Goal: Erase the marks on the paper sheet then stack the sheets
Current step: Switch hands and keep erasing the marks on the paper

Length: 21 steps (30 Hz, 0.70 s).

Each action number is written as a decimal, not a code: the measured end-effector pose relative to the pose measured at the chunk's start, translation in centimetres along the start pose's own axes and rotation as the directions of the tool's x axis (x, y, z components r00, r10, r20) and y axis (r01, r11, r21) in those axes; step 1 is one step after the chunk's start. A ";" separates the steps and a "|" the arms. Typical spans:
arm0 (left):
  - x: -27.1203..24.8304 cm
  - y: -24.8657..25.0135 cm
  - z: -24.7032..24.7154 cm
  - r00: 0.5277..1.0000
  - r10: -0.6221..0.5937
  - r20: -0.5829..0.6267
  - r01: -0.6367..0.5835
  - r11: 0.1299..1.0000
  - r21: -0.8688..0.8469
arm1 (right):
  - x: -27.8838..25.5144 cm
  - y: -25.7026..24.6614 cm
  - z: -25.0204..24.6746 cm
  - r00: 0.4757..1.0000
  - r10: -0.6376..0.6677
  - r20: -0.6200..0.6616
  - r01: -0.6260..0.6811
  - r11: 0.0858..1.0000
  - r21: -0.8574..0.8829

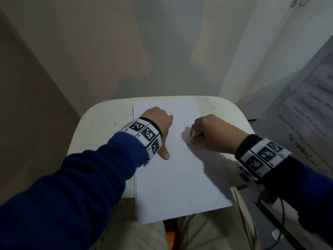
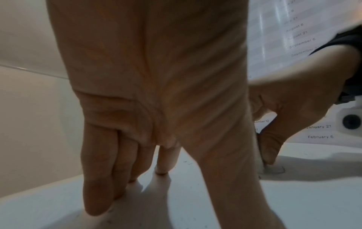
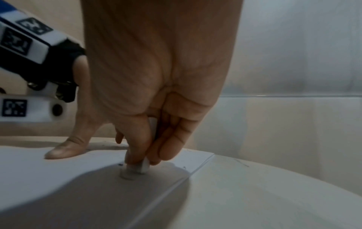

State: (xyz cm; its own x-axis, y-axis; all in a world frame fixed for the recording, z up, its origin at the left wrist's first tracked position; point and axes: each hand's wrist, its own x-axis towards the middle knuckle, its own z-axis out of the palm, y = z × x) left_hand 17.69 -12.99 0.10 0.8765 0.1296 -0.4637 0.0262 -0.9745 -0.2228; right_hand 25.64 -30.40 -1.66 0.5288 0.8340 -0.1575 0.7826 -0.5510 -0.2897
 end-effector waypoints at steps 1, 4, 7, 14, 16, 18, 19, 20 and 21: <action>0.0 0.0 0.0 1.000 -0.001 -0.003 0.001 1.000 0.007 | -0.5 -0.1 -0.1 0.999 -0.015 0.039 0.016 1.000 -0.009; 0.1 0.2 -0.1 1.000 -0.006 -0.013 0.006 1.000 0.025 | 0.2 0.1 -0.5 0.998 -0.022 0.062 0.024 0.999 -0.025; 0.2 0.5 -0.2 1.000 -0.006 -0.024 0.006 1.000 0.025 | 2.7 0.4 -0.6 0.998 0.004 -0.066 -0.006 1.000 -0.023; 0.5 0.5 -0.4 1.000 -0.003 -0.004 0.003 1.000 0.004 | 2.0 0.5 0.0 0.998 -0.006 -0.065 0.004 1.000 -0.023; 0.5 0.4 -0.4 1.000 -0.001 -0.006 0.001 1.000 0.014 | 0.1 0.2 0.1 0.999 -0.045 -0.002 0.045 0.998 -0.031; 0.5 0.4 -0.3 1.000 0.000 -0.020 0.001 1.000 0.010 | -0.8 0.1 0.0 0.996 -0.067 0.065 0.068 0.998 -0.015; 0.4 0.4 -0.3 1.000 -0.001 -0.022 0.001 1.000 0.007 | -0.6 0.0 -0.4 0.995 -0.060 0.086 0.061 0.998 -0.010; 0.2 0.5 -0.4 1.000 -0.003 -0.019 0.003 1.000 0.003 | 0.0 0.0 -0.6 0.995 -0.043 0.087 0.044 0.999 -0.012; 0.1 0.5 -0.5 1.000 -0.004 -0.015 0.004 1.000 -0.001 | 0.9 0.0 -0.8 0.998 -0.023 0.065 0.025 1.000 -0.018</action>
State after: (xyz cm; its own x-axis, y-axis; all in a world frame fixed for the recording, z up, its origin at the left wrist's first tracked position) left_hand 18.02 -13.60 0.39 0.8833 0.1309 -0.4501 0.0301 -0.9741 -0.2243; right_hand 26.39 -29.66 -1.08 0.4880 0.8468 -0.2115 0.8011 -0.5308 -0.2765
